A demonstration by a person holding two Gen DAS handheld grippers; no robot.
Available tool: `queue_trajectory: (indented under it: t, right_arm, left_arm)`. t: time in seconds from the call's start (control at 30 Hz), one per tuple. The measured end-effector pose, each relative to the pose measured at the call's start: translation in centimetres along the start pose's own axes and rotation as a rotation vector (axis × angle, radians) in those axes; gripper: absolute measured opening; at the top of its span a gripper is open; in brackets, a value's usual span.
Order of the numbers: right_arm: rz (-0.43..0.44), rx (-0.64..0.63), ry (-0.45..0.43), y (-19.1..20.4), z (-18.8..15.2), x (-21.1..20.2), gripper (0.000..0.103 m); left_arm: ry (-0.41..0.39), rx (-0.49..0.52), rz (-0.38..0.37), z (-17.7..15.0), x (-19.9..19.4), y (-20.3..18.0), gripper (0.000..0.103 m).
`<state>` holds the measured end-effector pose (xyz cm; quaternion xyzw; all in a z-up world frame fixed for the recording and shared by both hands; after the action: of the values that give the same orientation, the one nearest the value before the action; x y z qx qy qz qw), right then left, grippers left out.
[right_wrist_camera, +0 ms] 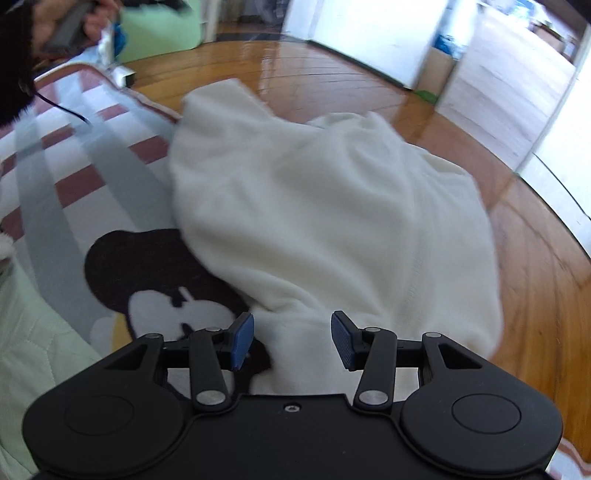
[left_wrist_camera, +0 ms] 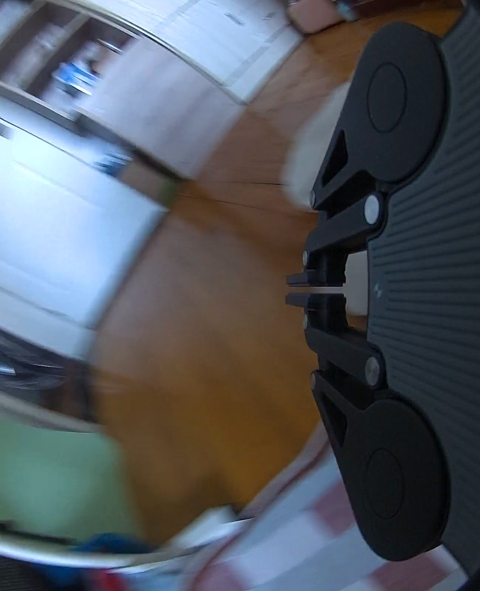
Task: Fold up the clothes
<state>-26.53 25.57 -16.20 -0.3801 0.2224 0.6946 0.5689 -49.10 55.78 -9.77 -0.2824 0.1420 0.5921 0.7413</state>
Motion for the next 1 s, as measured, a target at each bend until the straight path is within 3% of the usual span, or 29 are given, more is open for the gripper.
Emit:
queue_trajectory:
  t: [0.07,0.17,0.23,0.27,0.33,0.37,0.4,0.47,0.5,0.53,0.63,0.7,0.8,0.83,0.9,1.0]
  right_arm:
    - [0.034,-0.033,-0.002,1.4,0.9,0.7,0.053]
    - [0.084,-0.098,-0.014,3.7,2.5,2.0,0.065]
    - [0.095,-0.152,-0.021,5.3,3.4,3.1,0.066]
    - [0.104,-0.189,-0.015,6.2,3.8,3.9,0.070]
    - [0.106,-0.269,-0.001,7.7,4.1,5.9,0.079]
    - [0.093,-0.308,0.002,8.3,4.2,7.0,0.078]
    - [0.052,-0.340,-0.002,8.6,4.4,8.2,0.073]
    - [-0.018,-0.371,-0.019,8.6,5.0,9.9,0.052]
    - [-0.015,-0.355,-0.035,8.3,5.5,10.1,0.026]
    - [-0.011,-0.326,-0.057,7.8,6.2,10.0,0.008]
    - [0.013,-0.095,-0.175,4.3,9.7,6.9,0.007]
    - [0.007,0.116,-0.242,-0.2,11.7,3.9,0.007]
    - [-0.118,0.375,-0.275,-8.7,11.4,1.4,0.007]
    - [-0.177,0.444,-0.270,-11.5,10.9,0.9,0.007]
    - [-0.324,0.483,-0.176,-15.9,8.1,2.3,0.007]
    - [-0.410,0.509,-0.058,-18.8,4.1,4.5,0.007]
  left_arm:
    - [0.112,-0.021,-0.039,-2.5,2.6,-0.4,0.003]
    - [0.280,-0.053,-0.097,-6.2,6.2,-1.2,0.023]
    - [0.392,-0.075,-0.136,-8.6,8.5,-1.6,0.046]
    - [0.448,-0.085,-0.155,-9.8,9.6,-1.9,0.048]
    - [0.481,-0.068,-0.212,-10.8,9.9,-2.7,0.048]
    - [0.488,-0.085,-0.272,-11.2,10.3,-3.5,0.048]
    - [0.485,-0.109,-0.319,-11.3,10.5,-4.4,0.048]
    - [0.451,-0.133,-0.414,-11.0,10.4,-6.1,0.046]
    - [0.422,-0.133,-0.462,-10.6,10.0,-6.9,0.046]
    - [0.385,-0.123,-0.499,-9.8,9.2,-7.6,0.046]
    - [0.282,-0.098,-0.588,-7.4,6.9,-8.8,0.049]
    - [0.272,-0.097,-0.581,-6.4,5.7,-8.7,0.050]
    - [0.242,-0.013,-0.551,-6.3,3.9,-8.6,0.054]
    - [0.236,0.024,-0.533,-6.5,3.5,-8.6,0.055]
    - [0.264,0.108,-0.487,-7.3,3.9,-9.2,0.055]
    - [0.357,0.129,-0.484,-8.8,4.8,-9.4,0.055]
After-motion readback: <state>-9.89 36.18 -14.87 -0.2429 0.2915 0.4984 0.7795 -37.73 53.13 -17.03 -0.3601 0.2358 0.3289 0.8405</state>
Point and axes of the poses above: each gripper's, at about its wrist camera, not at the fingertips, and x roughly the way its jaws point, y to its left, z to its top, the point moved 9 cm from there along x, roughly the way its jaws point, and after that the axes turned 8 degrees about x, right-handed, at the moved point
